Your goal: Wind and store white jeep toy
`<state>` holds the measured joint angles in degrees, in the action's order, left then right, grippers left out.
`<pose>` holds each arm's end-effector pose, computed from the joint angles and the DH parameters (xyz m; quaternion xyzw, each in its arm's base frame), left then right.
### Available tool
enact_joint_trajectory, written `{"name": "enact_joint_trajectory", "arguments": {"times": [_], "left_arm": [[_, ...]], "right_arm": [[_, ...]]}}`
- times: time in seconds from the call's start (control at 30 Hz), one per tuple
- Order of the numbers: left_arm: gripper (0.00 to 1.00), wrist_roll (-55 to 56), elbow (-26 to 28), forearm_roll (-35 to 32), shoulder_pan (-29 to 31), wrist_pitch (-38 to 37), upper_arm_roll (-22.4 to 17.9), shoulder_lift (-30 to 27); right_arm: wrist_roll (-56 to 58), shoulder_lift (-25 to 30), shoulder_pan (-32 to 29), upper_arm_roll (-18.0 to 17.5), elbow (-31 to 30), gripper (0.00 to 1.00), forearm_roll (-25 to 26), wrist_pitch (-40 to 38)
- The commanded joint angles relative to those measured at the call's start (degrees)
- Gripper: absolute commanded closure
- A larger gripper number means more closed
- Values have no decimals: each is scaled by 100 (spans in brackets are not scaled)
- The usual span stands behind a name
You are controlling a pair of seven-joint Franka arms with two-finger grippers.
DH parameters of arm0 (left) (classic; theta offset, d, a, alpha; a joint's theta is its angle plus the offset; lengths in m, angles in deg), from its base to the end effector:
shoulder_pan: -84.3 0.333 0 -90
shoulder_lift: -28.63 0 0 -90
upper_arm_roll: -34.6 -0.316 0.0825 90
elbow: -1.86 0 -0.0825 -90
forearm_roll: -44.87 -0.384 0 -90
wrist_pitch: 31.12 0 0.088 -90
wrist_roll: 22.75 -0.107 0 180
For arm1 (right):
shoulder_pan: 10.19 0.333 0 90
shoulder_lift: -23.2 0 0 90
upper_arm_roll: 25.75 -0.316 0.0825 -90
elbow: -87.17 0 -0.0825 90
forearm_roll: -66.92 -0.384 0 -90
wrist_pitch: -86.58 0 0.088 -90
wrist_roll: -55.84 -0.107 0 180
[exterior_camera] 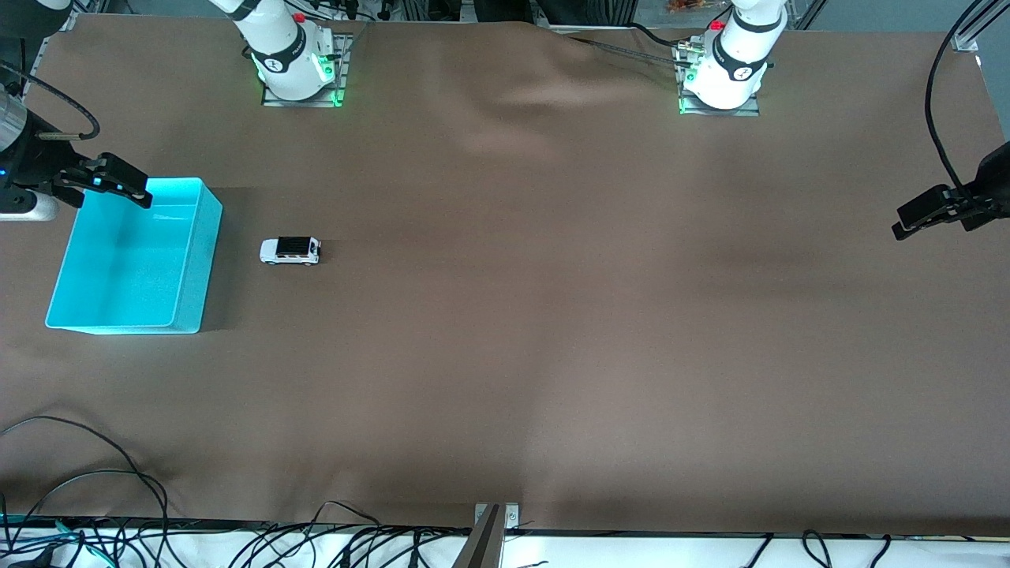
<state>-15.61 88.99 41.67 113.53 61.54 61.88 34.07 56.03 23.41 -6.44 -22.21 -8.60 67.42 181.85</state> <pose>0.5838 0.0385 0.6039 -0.9968 -0.0792 -0.0063 0.0059 0.5590 0.0011 0.5868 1.0000 0.0039 -0.0025 0.0042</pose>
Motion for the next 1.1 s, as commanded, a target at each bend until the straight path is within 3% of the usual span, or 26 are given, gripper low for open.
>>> {"name": "enact_joint_trajectory", "arguments": {"times": [0.0, 0.2, 0.33, 0.63, 0.87, 1.07], "left_arm": [[0, -126, 58, 206, -540, -108, -592, -166], [0, -126, 58, 521, -892, -108, -1075, -245], [0, -126, 67, 610, -1393, -117, -1619, -288], [0, -126, 207, 610, -2307, -109, -2411, -412], [0, -126, 216, 627, -2844, -108, -2789, -438], [0, -134, 216, 768, -2950, -117, -2939, -447]], "right_arm": [[-36, -30, -32, -12, 111, 0, -85, -78], [-36, -30, -32, -12, 111, 0, -85, -78], [-36, -30, -32, -12, 111, 0, -85, -78], [-36, -30, -32, -12, 102, 0, -85, -78], [-36, -30, -32, -12, 111, 0, -85, -78], [-36, -30, -32, -12, 111, 0, -94, -78]]}}
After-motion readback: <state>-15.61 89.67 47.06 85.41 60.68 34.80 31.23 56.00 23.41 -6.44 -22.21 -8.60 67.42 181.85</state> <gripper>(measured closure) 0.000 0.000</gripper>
